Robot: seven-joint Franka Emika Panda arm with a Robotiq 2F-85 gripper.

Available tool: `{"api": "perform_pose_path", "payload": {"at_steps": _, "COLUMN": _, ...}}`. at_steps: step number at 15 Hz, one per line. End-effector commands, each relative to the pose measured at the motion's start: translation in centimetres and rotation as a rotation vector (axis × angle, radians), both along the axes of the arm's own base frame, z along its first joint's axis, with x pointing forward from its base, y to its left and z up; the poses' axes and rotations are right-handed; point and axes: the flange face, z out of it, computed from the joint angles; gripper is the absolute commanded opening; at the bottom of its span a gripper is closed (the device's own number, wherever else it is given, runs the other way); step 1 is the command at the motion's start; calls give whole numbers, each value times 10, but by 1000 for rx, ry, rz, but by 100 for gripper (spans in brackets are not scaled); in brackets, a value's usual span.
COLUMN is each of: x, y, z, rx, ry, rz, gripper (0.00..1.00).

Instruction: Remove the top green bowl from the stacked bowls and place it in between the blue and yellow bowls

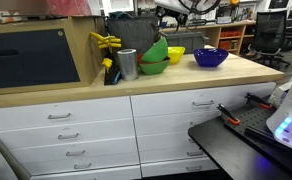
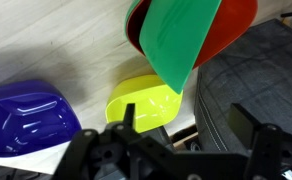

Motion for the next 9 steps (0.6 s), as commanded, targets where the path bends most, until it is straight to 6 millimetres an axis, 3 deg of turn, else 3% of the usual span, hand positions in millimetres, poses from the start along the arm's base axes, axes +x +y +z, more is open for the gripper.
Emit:
{"api": "perform_pose_path", "payload": {"at_steps": 1, "x": 28, "y": 12, "z": -2, "rx": 4, "ry": 28, "rz": -110, "gripper": 100}}
{"api": "perform_pose_path", "payload": {"at_steps": 5, "x": 58, "y": 7, "z": -9, "rx": -39, "ry": 19, "rz": -225, "gripper": 100}}
{"api": "perform_pose_path", "payload": {"at_steps": 9, "x": 86, "y": 0, "z": -31, "rx": -43, "ry": 55, "rz": -330, "gripper": 100}}
